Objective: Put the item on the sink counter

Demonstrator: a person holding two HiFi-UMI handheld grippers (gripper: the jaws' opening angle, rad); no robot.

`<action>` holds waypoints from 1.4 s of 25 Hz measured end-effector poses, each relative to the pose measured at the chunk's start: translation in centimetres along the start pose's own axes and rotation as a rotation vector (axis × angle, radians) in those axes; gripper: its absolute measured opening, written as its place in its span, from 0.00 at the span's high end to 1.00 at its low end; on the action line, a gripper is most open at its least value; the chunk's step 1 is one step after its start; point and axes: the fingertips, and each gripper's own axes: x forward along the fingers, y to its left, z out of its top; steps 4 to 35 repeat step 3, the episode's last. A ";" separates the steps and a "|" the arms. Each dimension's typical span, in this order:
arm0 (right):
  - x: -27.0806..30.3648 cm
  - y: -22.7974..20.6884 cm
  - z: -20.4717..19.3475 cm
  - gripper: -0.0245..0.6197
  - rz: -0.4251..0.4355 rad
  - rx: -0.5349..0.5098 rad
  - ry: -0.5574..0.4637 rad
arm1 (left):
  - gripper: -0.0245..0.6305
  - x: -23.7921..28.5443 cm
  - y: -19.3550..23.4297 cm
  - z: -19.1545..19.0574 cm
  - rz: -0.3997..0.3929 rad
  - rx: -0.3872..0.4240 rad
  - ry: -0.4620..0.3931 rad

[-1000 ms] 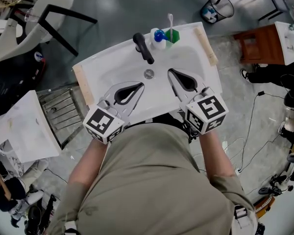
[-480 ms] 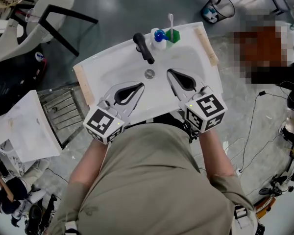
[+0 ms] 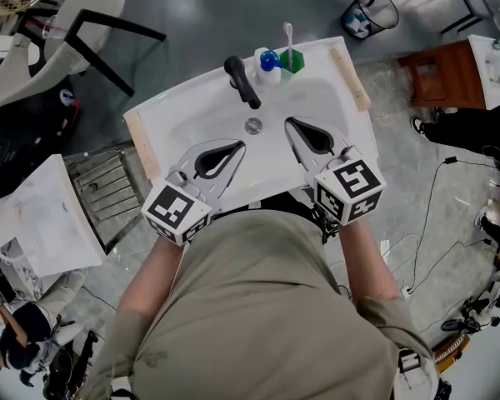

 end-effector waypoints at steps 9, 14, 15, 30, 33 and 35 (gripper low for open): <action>0.0 -0.1 -0.1 0.95 -0.001 0.000 0.002 | 0.95 0.1 0.0 0.0 0.000 0.000 -0.001; 0.0 -0.1 -0.1 0.95 -0.001 0.000 0.002 | 0.95 0.1 0.0 0.0 0.000 0.000 -0.001; 0.0 -0.1 -0.1 0.95 -0.001 0.000 0.002 | 0.95 0.1 0.0 0.0 0.000 0.000 -0.001; 0.0 -0.1 -0.1 0.95 -0.001 0.000 0.002 | 0.95 0.1 0.0 0.0 0.000 0.000 -0.001; 0.0 -0.1 -0.1 0.95 -0.001 0.000 0.002 | 0.95 0.1 0.0 0.0 0.000 0.000 -0.001; 0.0 -0.1 -0.1 0.95 -0.001 0.000 0.002 | 0.95 0.1 0.0 0.0 0.000 0.000 -0.001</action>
